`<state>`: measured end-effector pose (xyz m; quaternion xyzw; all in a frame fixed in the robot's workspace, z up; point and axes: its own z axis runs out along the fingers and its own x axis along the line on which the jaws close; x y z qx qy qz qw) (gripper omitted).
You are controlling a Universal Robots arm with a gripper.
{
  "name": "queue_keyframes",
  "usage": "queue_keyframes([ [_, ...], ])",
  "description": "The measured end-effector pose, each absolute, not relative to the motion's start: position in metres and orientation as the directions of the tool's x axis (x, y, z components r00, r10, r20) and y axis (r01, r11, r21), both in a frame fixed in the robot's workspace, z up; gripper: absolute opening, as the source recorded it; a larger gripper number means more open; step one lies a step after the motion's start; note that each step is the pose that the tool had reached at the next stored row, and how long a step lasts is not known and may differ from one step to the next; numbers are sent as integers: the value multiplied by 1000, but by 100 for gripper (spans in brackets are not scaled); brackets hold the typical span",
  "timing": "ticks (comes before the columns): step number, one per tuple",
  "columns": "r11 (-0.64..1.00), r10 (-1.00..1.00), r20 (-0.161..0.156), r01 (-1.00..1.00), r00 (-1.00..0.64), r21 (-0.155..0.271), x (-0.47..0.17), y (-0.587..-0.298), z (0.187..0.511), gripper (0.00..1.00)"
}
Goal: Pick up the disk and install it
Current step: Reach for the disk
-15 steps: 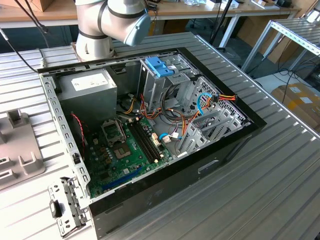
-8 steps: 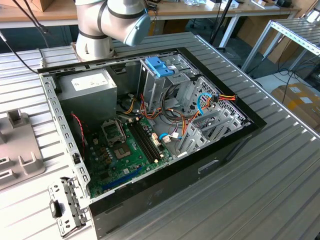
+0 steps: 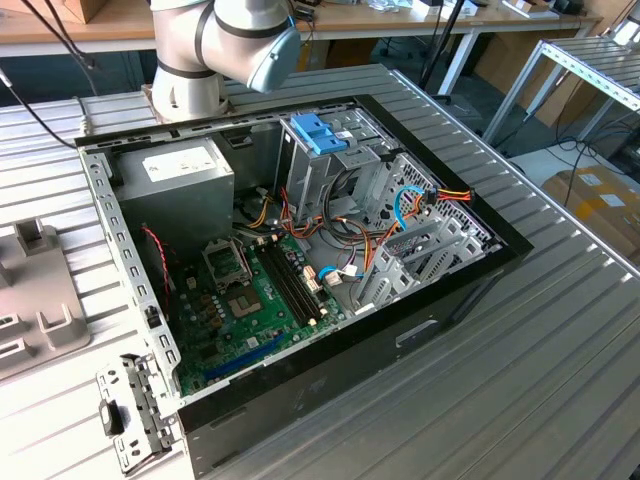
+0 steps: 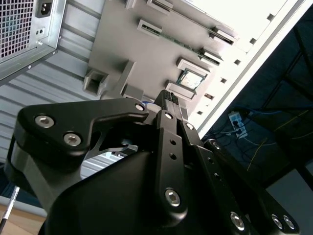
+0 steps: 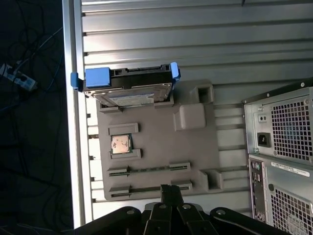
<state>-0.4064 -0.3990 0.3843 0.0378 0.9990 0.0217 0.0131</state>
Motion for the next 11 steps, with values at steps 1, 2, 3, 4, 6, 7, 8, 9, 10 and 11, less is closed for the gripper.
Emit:
queue_keyframes([
  [1,996,76,-24,75,-997,44,-407,-399,383,11],
  [2,996,76,-24,75,-997,44,-408,-399,383,11],
  [3,996,76,-24,75,-997,44,-408,-399,382,11],
  [4,996,76,-24,75,-997,44,-408,-399,381,11],
  [6,996,76,-24,75,-997,44,-409,-399,380,11],
  [7,996,76,-25,75,-997,44,-409,-399,379,11],
  [8,996,76,-24,75,-997,44,-410,-399,378,11],
  [9,996,76,-25,75,-997,44,-410,-399,377,11],
  [10,996,76,-24,75,-997,44,-410,-399,376,11],
  [11,996,76,-24,75,-997,44,-410,-399,376,11],
])
